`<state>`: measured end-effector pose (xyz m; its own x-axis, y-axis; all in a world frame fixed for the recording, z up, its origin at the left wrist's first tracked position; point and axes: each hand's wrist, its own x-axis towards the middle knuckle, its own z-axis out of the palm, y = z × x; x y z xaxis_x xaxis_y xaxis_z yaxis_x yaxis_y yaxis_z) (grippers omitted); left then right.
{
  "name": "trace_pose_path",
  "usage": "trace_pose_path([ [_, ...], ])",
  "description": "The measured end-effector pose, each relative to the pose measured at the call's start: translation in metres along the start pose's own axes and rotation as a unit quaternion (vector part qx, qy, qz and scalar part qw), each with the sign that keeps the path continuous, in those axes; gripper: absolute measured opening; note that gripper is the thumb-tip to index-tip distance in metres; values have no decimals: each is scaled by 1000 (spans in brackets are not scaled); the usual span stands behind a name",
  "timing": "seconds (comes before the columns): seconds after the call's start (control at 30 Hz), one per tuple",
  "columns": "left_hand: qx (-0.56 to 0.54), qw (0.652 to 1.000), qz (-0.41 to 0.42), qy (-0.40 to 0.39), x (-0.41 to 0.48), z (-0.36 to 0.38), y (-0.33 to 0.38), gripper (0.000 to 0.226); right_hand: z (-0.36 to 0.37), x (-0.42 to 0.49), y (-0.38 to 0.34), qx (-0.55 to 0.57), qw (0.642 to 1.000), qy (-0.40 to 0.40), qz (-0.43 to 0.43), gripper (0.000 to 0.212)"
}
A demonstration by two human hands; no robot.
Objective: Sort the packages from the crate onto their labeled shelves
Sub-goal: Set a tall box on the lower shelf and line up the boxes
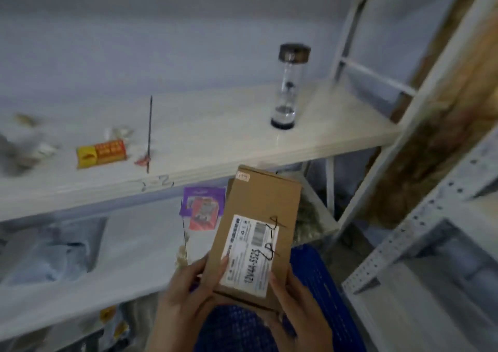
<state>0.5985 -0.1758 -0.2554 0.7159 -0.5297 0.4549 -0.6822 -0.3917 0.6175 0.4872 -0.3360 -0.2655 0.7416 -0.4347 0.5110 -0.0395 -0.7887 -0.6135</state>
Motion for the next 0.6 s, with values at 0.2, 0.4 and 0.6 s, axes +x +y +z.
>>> trace_pose_path([
  [0.2, 14, 985, 173, 12, 76, -104, 123, 53, -128, 53, -101, -46, 983, 141, -109, 61],
  [0.4, -66, 955, 289, 11, 102, -191, 226, 73, -255, 47, -198, -195, 943, 203, -177, 58],
  [0.6, -176, 892, 415, 42, 110, -241, 336, 47, -368, 28, -270, -111, 921, 338, -157, 67],
])
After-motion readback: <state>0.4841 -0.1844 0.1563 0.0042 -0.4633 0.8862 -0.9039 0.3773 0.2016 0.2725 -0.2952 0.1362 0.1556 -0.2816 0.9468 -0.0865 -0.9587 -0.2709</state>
